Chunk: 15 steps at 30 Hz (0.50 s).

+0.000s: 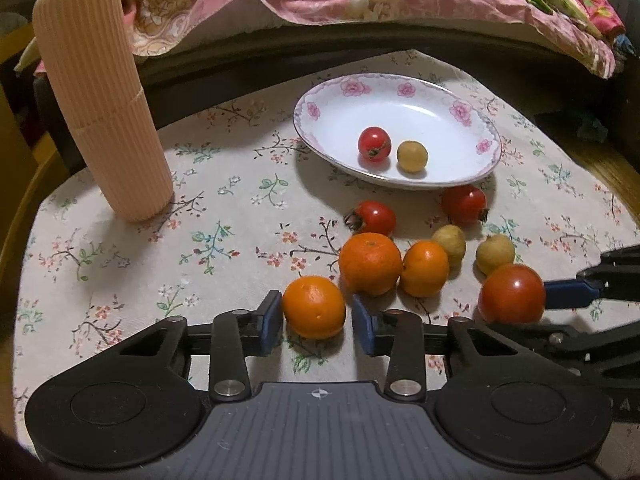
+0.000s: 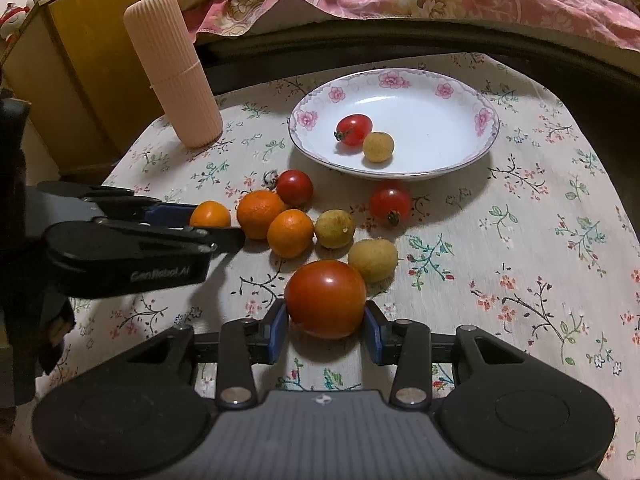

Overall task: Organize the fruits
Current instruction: 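Grasp the orange tomato with the left tool while the right tool grasps the large red tomato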

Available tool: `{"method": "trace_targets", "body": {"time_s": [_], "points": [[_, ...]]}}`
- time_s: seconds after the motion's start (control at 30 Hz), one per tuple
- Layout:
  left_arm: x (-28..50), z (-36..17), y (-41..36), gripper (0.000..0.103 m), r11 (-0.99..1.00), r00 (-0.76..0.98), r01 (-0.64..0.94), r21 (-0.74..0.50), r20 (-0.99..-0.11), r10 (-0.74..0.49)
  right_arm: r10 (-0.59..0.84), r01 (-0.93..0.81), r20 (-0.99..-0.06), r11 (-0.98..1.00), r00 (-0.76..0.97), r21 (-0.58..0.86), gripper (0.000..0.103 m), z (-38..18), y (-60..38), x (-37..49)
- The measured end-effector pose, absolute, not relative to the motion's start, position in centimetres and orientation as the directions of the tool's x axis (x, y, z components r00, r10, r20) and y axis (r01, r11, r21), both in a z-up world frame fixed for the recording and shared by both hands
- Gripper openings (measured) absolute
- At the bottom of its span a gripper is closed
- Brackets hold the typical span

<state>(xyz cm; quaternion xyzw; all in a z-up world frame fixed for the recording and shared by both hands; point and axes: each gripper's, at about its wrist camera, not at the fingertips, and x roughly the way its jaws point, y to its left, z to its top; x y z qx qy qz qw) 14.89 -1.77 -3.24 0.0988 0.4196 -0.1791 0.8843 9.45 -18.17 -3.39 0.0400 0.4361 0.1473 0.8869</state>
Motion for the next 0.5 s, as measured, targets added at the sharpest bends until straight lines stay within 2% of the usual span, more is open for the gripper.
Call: {"method": "trace_targets", "body": {"time_s": [0.13,0.5], "points": [[14.8,-3.2,-1.7,0.04,0.918,0.583,0.395,0.021,-0.778,-0.234,0.294,-0.226,-0.765,0.954,0.573,0.198,0.042,-3.2,-18.2,9.4],[12.6,-2.7,-1.6,0.04,0.902,0.529,0.431,-0.016,-0.806,-0.267,0.297,-0.254,-0.767,0.95,0.568,0.179,0.042,-3.0,-18.3,8.6]]}}
